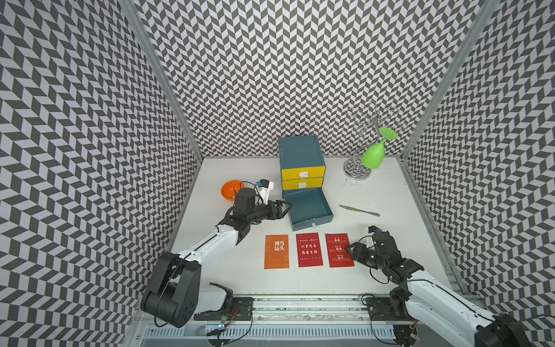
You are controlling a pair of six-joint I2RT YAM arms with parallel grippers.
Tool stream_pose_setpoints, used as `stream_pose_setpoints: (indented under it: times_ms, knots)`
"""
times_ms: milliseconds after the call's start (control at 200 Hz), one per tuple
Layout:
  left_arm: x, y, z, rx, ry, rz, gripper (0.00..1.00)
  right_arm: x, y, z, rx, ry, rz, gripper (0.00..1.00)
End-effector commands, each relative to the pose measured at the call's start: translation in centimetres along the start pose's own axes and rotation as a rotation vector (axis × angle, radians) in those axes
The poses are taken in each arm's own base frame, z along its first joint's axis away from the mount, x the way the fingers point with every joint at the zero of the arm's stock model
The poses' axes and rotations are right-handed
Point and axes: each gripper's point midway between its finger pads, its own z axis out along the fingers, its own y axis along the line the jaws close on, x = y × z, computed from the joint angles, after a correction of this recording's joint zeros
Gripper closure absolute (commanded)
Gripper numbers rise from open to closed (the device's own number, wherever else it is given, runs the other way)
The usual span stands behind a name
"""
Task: Take the postcards out of the drawer
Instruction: Place the postcard at the center of the board.
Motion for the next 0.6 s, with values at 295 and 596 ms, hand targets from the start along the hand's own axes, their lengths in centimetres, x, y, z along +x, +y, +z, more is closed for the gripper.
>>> stream_pose_setpoints:
  times_ms: [295, 596]
  knots:
    - [-7.2, -0.8, -1.3, -0.116, -0.107, 0.133, 0.2, -4.9, 4.4, -2.4, -0.035, -0.113, -0.076, 0.5]
    - [-18.1, -0.2, -1.5, -0.263, -0.28, 0.281, 0.19, -5.6, 8.0, -0.7, -0.153, -0.058, -0.119, 0.61]
